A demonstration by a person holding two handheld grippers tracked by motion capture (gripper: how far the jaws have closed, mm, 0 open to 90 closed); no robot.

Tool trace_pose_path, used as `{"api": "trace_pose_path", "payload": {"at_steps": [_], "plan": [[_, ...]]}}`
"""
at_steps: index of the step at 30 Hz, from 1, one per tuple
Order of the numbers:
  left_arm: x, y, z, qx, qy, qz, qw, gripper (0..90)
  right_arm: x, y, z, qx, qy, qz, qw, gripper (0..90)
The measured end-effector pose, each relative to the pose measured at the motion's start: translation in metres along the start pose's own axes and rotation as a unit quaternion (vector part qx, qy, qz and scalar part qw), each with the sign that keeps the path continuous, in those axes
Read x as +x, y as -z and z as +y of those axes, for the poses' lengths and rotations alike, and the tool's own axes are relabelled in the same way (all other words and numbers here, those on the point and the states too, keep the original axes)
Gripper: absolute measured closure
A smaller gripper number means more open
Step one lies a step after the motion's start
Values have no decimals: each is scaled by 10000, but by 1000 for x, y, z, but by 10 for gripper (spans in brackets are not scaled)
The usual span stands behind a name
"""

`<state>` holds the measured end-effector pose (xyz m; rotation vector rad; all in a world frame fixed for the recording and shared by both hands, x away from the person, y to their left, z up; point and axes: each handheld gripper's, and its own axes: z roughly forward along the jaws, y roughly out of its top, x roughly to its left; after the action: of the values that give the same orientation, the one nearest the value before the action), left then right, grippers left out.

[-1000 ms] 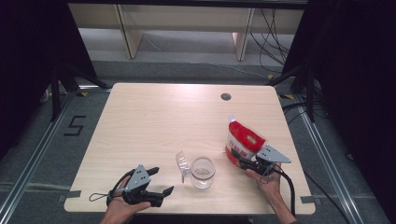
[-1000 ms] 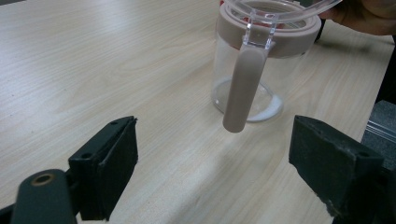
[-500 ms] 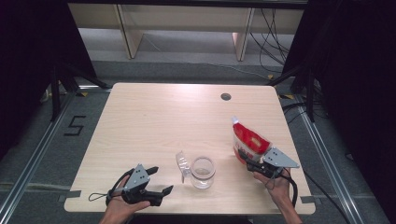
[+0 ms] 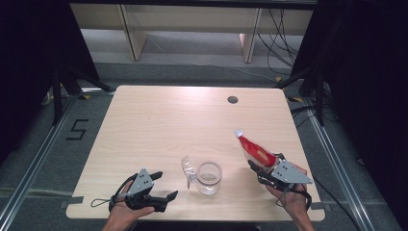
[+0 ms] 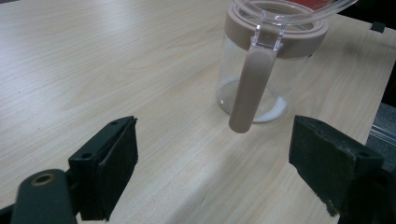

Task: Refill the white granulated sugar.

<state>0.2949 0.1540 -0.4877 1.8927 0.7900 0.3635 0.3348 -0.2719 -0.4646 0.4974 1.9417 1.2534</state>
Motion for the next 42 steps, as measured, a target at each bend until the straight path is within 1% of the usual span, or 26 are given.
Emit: {"api": "trace_pose_path", "payload": {"at_steps": [1, 3, 4, 5, 7, 8, 11, 13, 16, 17, 18, 20, 23, 24, 27, 28, 30, 31, 32, 33, 35, 36, 37, 38, 39, 42], "plan": [[0, 1, 0, 3, 10, 54, 10000, 153, 1, 2, 2, 7, 104, -35, 9999, 444], [0, 1, 0, 18, 31, 58, 10000, 153, 2, 4, 4, -11, 103, -43, 9999, 444], [0, 0, -1, 0, 58, 61, 10000, 153, 4, 6, 5, 35, 178, -86, 9998, 444], [0, 0, -1, -26, 41, 48, 10000, 153, 5, 9, 6, 87, 349, -93, 9993, 445], [0, -1, -1, -33, 29, 48, 10000, 153, 6, 11, 5, 95, 358, -100, 9993, 444], [0, -1, -1, -52, 30, 11, 10000, 153, 7, 14, 7, 169, 514, -85, 9985, 445], [0, 0, 0, -17, 2, 72, 10000, 153, 8, 17, 7, 204, 574, -116, 9981, 445], [0, 1, -1, -15, 53, 69, 10000, 152, 10, 20, 8, 244, 507, -142, 9983, 445], [1, -1, -1, -29, 23, 46, 10000, 153, 12, 23, 10, 284, 823, -167, 9961, 445], [1, -1, -1, -29, 23, 46, 10000, 153, 12, 23, 10, 284, 823, -167, 9961, 445], [0, -1, -1, -78, 73, 30, 9999, 153, 13, 24, 10, 285, 934, -185, 9950, 446], [2, -1, -1, -31, 44, 40, 10000, 153, 14, 24, 10, 335, 990, -136, 9944, 446], [2, 0, -1, -26, 46, 47, 10000, 153, 17, 24, 10, 403, 958, -135, 9945, 446], [1, 0, -1, -23, 52, 54, 10000, 153, 17, 23, 11, 388, 1090, -94, 9932, 447], [1, 0, -1, -42, 82, 55, 9999, 153, 19, 24, 12, 401, 1099, -98, 9931, 447], [2, 0, -1, -30, 55, 35, 10000, 153, 18, 24, 12, 433, 1188, -139, 9919, 447], [2, 0, -1, -29, 57, 44, 10000, 153, 19, 24, 13, 421, 1262, -123, 9910, 447], [2, 0, -2, -41, 64, 40, 10000, 153, 20, 25, 13, 425, 1240, -92, 9913, 447], [2, 0, -1, -43, 67, 47, 10000, 153, 20, 26, 13, 496, 1344, -149, 9896, 447], [2, 0, -1, -29, 77, 76, 9999, 153, 20, 26, 13, 485, 1411, -121, 9887, 448], [2, 0, -1, -15, 74, 76, 9999, 153, 21, 26, 12, 469, 1350, -97, 9897, 447], [2, 0, -2, -19, 81, 80, 9999, 153, 22, 27, 12, 514, 1439, -68, 9882, 447], [2, 0, -2, -19, 81, 80, 9999, 152, 22, 27, 12, 514, 1439, -68, 9882, 447], [2, 0, -1, -27, 87, 83, 9999, 152, 23, 27, 12, 531, 1505, -61, 9872, 448], [3, 0, -2, -61, 98, 68, 9999, 153, 23, 27, 12, 610, 1670, -80, 9840, 448], [2, 0, -1, -38, 91, 100, 9999, 153, 26, 27, 13, 631, 1742, -68, 9827, 448]]}}
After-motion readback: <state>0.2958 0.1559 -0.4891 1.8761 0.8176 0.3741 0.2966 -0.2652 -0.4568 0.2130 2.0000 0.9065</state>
